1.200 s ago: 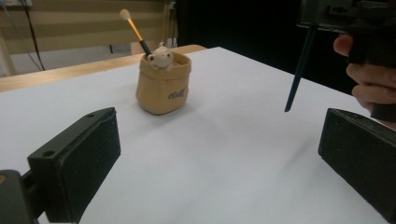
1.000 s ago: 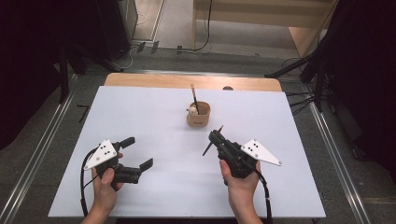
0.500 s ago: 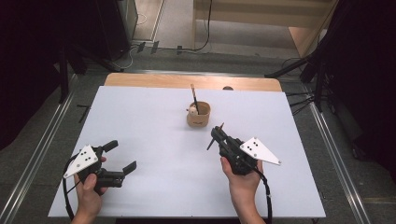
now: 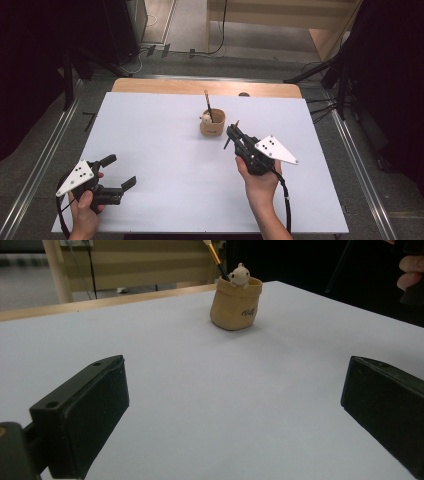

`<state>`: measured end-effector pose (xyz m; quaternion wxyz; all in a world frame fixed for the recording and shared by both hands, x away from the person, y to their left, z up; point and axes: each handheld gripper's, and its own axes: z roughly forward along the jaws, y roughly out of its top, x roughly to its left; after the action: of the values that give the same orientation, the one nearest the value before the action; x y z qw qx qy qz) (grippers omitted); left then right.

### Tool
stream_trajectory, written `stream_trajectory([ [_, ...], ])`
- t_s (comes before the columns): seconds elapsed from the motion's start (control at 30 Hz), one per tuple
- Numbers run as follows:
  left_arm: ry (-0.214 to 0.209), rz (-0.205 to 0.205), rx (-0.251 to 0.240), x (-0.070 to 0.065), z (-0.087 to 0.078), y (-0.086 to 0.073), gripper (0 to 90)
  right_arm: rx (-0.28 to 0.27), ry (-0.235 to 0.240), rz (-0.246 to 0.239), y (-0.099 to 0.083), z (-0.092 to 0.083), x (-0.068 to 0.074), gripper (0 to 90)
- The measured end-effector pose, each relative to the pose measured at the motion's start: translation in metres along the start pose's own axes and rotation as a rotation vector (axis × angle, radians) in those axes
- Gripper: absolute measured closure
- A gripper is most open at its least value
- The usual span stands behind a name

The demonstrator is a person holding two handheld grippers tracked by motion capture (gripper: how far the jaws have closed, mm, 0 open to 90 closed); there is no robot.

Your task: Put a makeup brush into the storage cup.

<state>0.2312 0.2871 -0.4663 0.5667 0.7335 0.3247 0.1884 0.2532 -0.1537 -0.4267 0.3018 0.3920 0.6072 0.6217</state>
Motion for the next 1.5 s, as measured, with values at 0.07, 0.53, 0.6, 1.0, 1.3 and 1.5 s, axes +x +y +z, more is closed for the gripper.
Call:
stream_trajectory([
  [0.07, 0.004, -0.001, 0.001, 0.001, -0.002, -0.001, 0.0, 0.002, -0.007, 0.001, 0.004, 0.004, -0.003, 84.5],
  [0.53, 0.018, -0.014, 0.005, 0.006, -0.008, -0.006, 0.0, -0.016, -0.018, -0.01, 0.029, 0.04, -0.024, 84.5],
  [0.6, 0.018, -0.015, 0.003, 0.007, -0.009, -0.006, 0.0, -0.015, -0.022, -0.013, 0.029, 0.045, -0.026, 84.5],
  [1.0, 0.014, -0.017, 0.004, 0.006, -0.008, -0.007, 0.0, -0.022, -0.045, -0.001, 0.029, 0.076, -0.035, 84.4],
  [1.3, 0.016, -0.018, 0.009, 0.007, -0.008, -0.008, 0.0, 0.012, -0.054, -0.008, 0.013, 0.097, -0.041, 84.4],
  [1.5, 0.015, -0.018, 0.008, 0.006, -0.008, -0.007, 0.0, 0.048, -0.069, -0.014, 0.0, 0.109, -0.043, 84.4],
])
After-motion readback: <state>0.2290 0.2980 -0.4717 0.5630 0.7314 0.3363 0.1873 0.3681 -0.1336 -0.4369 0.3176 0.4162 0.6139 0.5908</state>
